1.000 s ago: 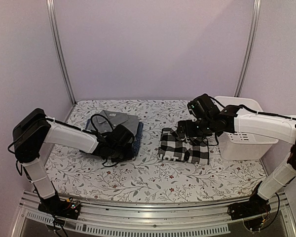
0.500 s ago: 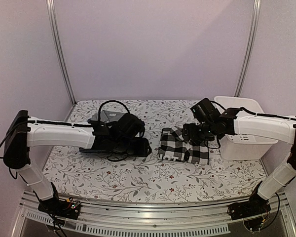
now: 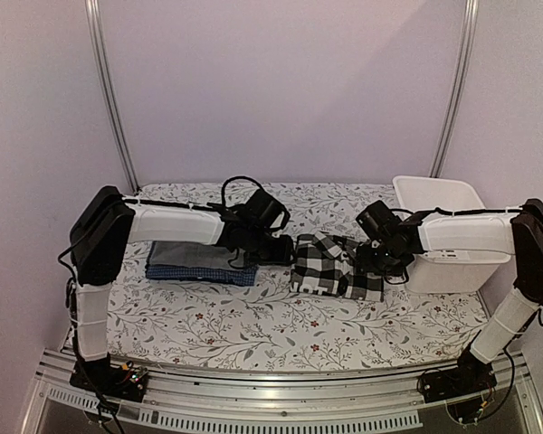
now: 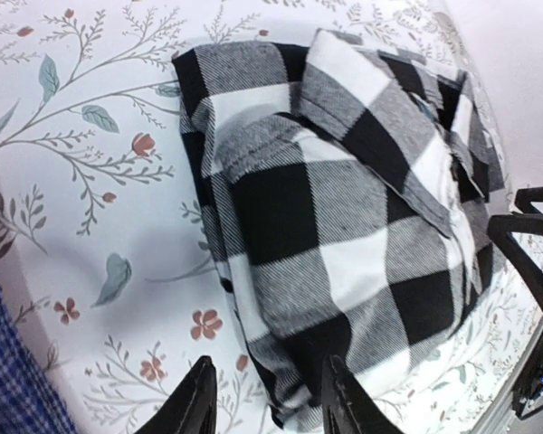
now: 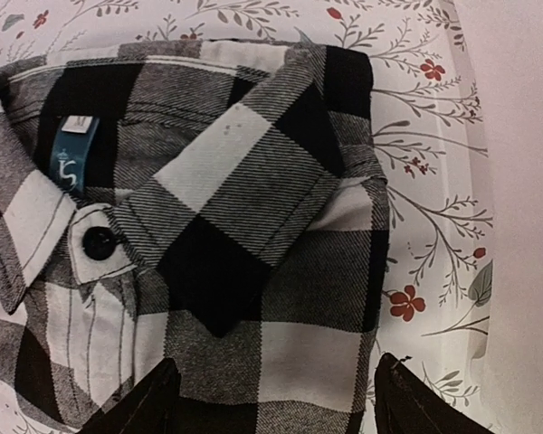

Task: Fold and stack the long sleeve shirts
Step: Pick up the square-folded shirt from the center of the board, then place the square-folded shirt on the square-folded shirt.

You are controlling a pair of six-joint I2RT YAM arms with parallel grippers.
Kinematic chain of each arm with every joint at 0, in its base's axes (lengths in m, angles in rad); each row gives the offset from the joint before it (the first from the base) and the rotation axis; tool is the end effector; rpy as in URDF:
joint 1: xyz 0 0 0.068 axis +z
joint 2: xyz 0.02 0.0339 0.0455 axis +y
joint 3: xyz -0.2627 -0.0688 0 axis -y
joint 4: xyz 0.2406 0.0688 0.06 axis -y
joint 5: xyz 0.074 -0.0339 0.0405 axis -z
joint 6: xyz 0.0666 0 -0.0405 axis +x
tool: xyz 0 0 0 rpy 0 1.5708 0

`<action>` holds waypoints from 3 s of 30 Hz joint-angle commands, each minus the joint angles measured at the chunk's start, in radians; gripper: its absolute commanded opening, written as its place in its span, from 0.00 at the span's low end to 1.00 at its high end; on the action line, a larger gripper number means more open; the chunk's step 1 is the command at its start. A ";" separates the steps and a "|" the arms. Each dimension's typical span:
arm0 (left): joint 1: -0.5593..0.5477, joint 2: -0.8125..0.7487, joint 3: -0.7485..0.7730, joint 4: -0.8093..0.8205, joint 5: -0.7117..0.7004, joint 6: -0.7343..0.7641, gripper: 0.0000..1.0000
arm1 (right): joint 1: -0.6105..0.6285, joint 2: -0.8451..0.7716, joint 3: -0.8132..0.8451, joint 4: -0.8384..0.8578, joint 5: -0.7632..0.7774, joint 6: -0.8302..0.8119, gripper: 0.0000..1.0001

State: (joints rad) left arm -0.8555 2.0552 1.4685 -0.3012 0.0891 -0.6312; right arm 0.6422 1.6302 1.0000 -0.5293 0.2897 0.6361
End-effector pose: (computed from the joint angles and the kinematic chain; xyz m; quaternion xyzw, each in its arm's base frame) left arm 0.3001 -0.3545 0.1539 0.1202 0.9338 -0.2573 0.2179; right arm 0.2680 0.1767 0.1561 0.0265 0.9688 0.0071 0.2465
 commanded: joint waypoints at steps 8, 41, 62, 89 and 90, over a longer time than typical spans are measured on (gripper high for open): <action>0.038 0.195 0.159 -0.007 0.107 0.045 0.40 | -0.096 0.053 -0.072 0.078 0.011 0.002 0.66; 0.011 0.136 0.248 -0.034 0.108 -0.043 0.00 | -0.044 0.035 0.088 -0.002 -0.010 -0.010 0.00; 0.149 -0.298 0.018 -0.195 -0.007 0.028 0.00 | 0.187 0.164 0.632 -0.054 -0.041 0.003 0.00; 0.693 -0.570 -0.348 -0.226 0.101 0.209 0.00 | 0.303 0.708 1.076 0.279 -0.390 0.195 0.09; 0.704 -0.562 -0.359 -0.217 0.099 0.212 0.00 | 0.304 0.705 1.063 0.278 -0.391 0.197 0.14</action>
State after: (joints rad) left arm -0.2008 1.4738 1.1492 -0.5640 0.1715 -0.4522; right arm 0.9287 2.3138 2.0598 -0.3035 -0.0311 0.7982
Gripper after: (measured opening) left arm 0.008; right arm 0.080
